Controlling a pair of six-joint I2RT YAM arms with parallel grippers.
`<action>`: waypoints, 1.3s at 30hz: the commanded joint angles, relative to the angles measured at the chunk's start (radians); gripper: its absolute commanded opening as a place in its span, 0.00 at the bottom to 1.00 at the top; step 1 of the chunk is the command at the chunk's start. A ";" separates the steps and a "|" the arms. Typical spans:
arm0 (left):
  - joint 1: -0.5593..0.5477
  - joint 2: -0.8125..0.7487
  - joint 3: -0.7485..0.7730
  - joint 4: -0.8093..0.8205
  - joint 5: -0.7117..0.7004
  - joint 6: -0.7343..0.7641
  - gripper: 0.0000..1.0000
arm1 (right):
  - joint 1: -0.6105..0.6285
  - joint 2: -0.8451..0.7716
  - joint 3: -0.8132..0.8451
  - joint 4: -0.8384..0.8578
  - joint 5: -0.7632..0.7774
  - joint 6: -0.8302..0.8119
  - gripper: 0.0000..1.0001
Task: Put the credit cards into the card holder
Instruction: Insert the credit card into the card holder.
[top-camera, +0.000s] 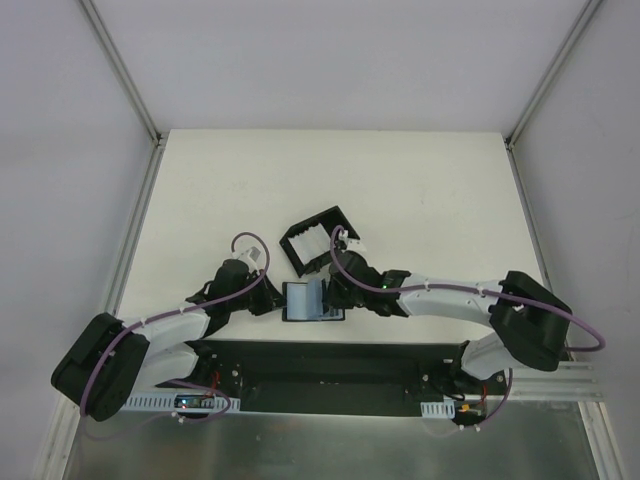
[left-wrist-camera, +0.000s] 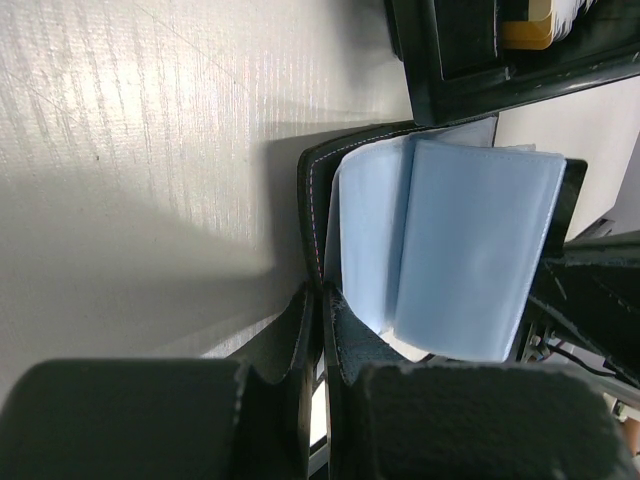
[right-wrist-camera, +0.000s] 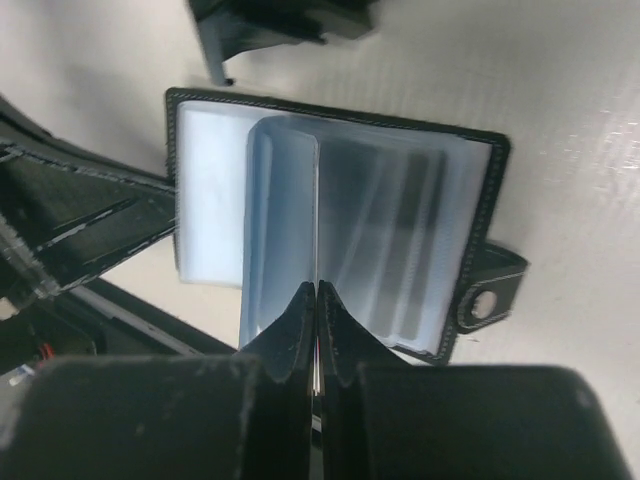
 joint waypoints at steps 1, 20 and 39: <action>-0.010 0.031 -0.038 -0.093 -0.030 0.008 0.00 | 0.030 0.024 0.074 0.034 -0.052 -0.036 0.00; -0.013 0.040 -0.057 -0.082 -0.036 0.003 0.00 | -0.016 0.002 -0.001 0.191 -0.115 -0.055 0.00; -0.024 0.043 -0.069 -0.071 -0.053 -0.023 0.00 | -0.027 0.065 -0.238 0.456 -0.068 0.174 0.00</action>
